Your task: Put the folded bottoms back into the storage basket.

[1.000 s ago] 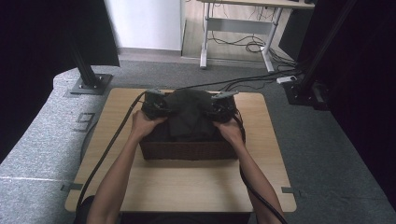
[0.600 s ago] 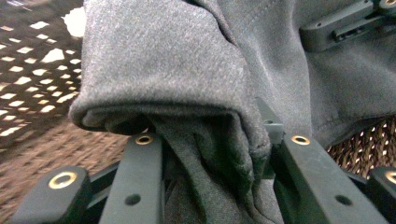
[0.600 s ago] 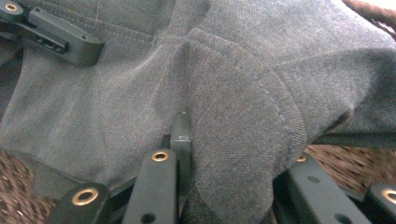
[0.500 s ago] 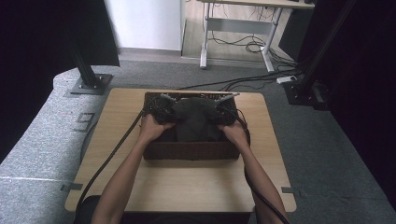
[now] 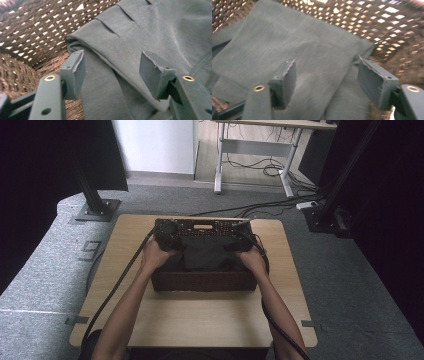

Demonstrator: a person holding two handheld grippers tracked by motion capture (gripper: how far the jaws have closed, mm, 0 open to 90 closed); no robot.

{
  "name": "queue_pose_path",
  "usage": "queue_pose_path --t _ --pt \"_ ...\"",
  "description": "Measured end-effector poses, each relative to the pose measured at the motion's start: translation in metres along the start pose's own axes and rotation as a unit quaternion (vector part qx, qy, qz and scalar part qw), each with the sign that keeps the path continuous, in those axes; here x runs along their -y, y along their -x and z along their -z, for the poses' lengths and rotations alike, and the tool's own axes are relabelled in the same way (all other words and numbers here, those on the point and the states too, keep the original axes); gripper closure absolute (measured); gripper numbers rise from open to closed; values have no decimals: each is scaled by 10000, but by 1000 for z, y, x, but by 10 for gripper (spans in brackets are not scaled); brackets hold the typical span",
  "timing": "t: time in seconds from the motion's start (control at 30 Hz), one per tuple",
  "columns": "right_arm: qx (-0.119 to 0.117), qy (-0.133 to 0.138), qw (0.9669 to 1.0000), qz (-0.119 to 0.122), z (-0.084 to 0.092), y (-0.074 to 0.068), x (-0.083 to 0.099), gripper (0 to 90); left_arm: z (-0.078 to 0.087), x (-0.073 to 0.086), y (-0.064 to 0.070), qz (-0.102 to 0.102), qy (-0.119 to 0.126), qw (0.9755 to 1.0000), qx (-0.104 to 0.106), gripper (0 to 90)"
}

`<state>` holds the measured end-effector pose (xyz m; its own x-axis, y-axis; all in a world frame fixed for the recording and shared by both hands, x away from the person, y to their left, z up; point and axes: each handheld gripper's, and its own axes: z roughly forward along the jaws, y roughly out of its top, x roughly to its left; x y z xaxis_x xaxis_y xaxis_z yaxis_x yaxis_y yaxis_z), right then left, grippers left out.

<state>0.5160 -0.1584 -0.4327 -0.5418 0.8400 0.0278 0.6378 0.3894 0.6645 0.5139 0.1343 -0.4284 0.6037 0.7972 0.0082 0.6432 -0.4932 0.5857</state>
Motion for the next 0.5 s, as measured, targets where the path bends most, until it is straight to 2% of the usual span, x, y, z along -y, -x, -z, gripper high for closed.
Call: queue_pose_path --t 0.17,0.23,0.4,0.5 --pt "-103 170 9998 103 11 1 2 257 5 3 3 -76 113 9998 116 269" --pt "-152 230 9995 134 14 -1 4 212 7 4 4 -66 157 9997 149 218" --pt "-261 353 9987 272 21 -5 7 132 20 8 5 -68 315 9989 328 132" --pt "-324 447 9979 352 27 -9 10 118 27 11 7 -155 363 9983 424 80"
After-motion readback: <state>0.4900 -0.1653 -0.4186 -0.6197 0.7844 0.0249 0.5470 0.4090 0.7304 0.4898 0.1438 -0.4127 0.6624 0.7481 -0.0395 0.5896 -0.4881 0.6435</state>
